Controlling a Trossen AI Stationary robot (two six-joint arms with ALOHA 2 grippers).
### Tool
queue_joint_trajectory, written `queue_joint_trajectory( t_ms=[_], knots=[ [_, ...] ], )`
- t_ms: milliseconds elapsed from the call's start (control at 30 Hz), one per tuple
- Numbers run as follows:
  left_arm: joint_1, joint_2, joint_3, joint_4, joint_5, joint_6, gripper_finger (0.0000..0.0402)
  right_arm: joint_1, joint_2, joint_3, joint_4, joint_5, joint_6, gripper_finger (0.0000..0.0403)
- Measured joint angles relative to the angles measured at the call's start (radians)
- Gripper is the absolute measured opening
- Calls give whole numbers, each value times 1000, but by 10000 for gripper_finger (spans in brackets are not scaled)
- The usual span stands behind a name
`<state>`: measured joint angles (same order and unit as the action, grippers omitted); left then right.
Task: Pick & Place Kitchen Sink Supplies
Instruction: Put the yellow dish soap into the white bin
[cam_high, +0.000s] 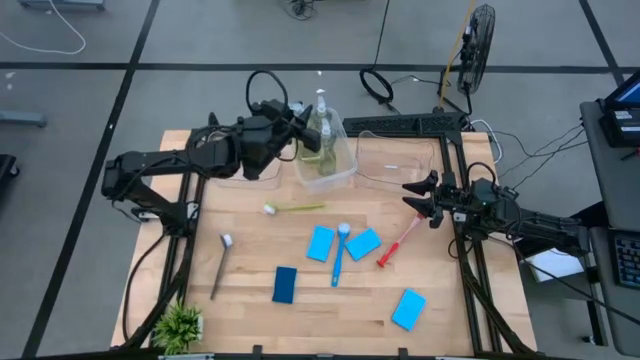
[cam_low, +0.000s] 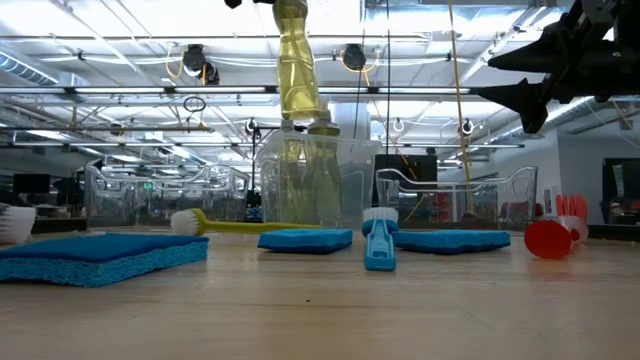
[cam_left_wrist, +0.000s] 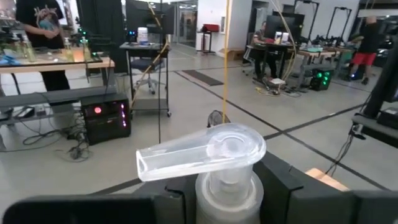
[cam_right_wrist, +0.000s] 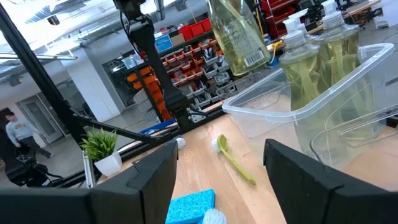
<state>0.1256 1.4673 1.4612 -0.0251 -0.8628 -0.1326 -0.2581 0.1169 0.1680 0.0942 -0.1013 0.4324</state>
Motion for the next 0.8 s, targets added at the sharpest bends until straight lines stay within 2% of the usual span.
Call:
queue_joint_trajectory(
  t_ms=[800],
  knots=[
    [65, 24, 0, -160, 25, -116, 111, 0, 0, 0, 3, 0, 1, 226]
  ],
)
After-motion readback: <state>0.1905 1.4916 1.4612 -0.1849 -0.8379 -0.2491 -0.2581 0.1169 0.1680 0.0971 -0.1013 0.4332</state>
